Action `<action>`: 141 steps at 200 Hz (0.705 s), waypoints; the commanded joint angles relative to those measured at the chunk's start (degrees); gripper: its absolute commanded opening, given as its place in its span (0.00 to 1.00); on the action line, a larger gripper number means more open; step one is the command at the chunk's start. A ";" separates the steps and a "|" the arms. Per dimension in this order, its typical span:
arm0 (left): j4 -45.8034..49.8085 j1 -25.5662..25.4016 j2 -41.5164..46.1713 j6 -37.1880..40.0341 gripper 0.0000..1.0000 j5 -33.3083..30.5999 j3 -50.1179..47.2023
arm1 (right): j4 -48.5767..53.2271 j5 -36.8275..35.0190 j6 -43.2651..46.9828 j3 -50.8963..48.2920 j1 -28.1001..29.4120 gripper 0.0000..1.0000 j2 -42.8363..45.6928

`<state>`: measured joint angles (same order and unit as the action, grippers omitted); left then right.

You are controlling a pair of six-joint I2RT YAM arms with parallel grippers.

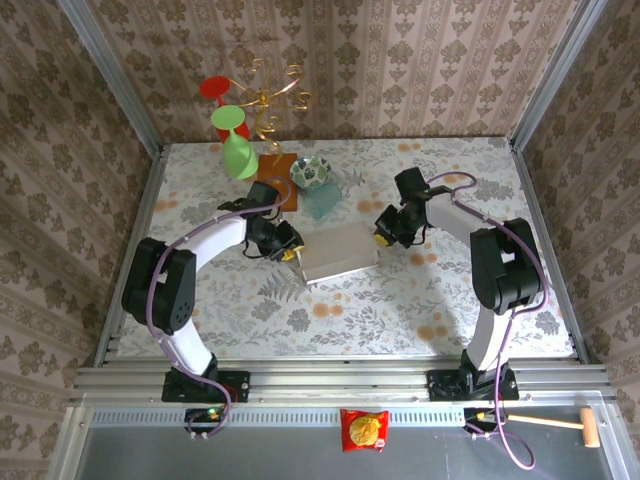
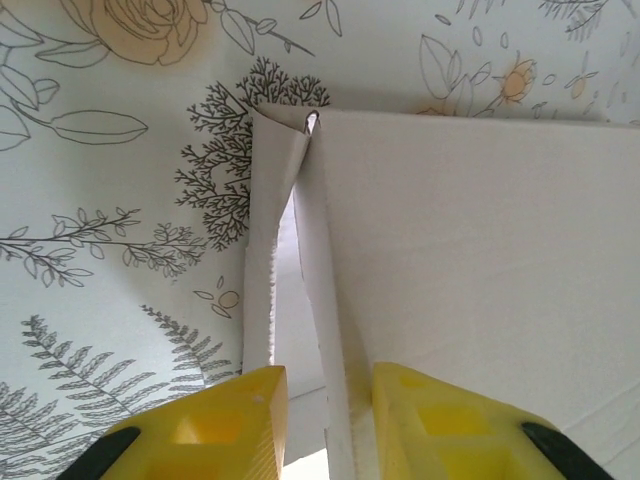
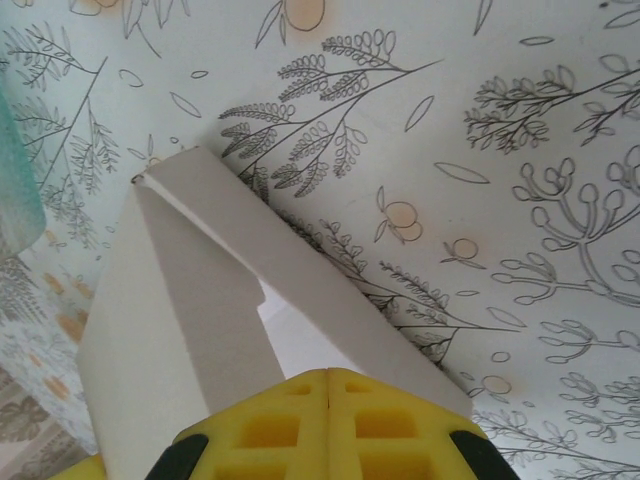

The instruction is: Fold the paper box

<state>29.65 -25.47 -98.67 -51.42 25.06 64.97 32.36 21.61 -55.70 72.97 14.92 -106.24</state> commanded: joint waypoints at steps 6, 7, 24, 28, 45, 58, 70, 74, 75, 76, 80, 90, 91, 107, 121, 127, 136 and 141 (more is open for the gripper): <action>3.75 -0.29 -1.47 3.59 0.28 -2.27 1.13 | 4.19 -2.75 4.14 1.46 0.34 0.05 1.61; 3.75 -0.29 -1.50 3.60 0.29 -2.28 1.13 | 4.28 -2.73 4.17 1.51 0.32 0.05 1.58; 3.59 -0.28 -1.87 3.95 0.28 -2.72 0.84 | 5.24 -3.12 5.35 2.42 0.32 0.07 1.82; 3.50 -0.28 -1.95 4.00 0.28 -2.89 0.71 | 5.49 -3.19 5.60 2.60 0.33 0.07 1.87; 2.23 -0.28 -1.96 4.05 0.28 -3.39 0.05 | 5.53 -3.40 6.51 2.94 0.30 0.09 2.74; 1.01 -2.03 -2.18 4.05 0.28 -3.51 -0.40 | 4.59 -3.28 7.54 2.75 0.32 0.13 3.90; 0.36 -2.04 -2.40 4.05 0.27 -3.70 -0.80 | 3.65 -2.71 8.94 2.58 0.33 0.19 4.69; 0.16 -2.04 -2.48 4.04 0.27 -3.81 -1.02 | 3.14 -2.26 9.67 2.58 0.31 0.20 4.88; 0.11 -2.04 -2.49 4.04 0.27 -3.84 -1.05 | 3.05 -2.22 9.83 2.60 0.30 0.21 4.89; 0.08 -2.04 -2.49 4.04 0.27 -3.82 -1.10 | 3.06 -2.16 9.96 2.61 0.29 0.21 4.94; -0.14 -2.16 -2.49 4.05 0.27 -3.93 -1.32 | 2.98 -1.97 10.51 2.69 0.31 0.23 5.03; -0.70 -2.17 -2.58 4.05 0.25 -4.16 -1.72 | 2.59 -1.11 11.93 2.79 0.30 0.26 4.84; -0.76 -2.15 -2.58 4.00 0.25 -4.19 -1.75 | 2.56 -0.99 12.02 2.79 0.34 0.26 4.78; -1.37 -2.14 -2.75 4.05 0.23 -4.45 -2.13 | 3.00 0.82 13.77 3.29 0.42 0.29 3.34; -1.69 -2.24 -2.92 4.11 0.22 -4.42 -2.24 | 3.54 1.81 15.46 3.27 0.63 0.32 1.96; -1.68 -2.24 -3.01 4.16 0.22 -4.58 -2.26 | 3.60 2.01 16.18 3.32 0.80 0.34 1.46; -1.70 -2.21 -3.02 4.38 0.22 -4.75 -2.23 | 3.91 2.54 17.33 3.32 1.05 0.37 0.56; -1.64 -2.23 -3.14 4.40 0.22 -4.75 -2.32 | 4.28 2.61 17.88 3.39 1.22 0.38 0.09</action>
<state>27.92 -27.68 -100.77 -48.51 21.93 63.55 34.92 21.85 -42.74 74.96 15.18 -103.50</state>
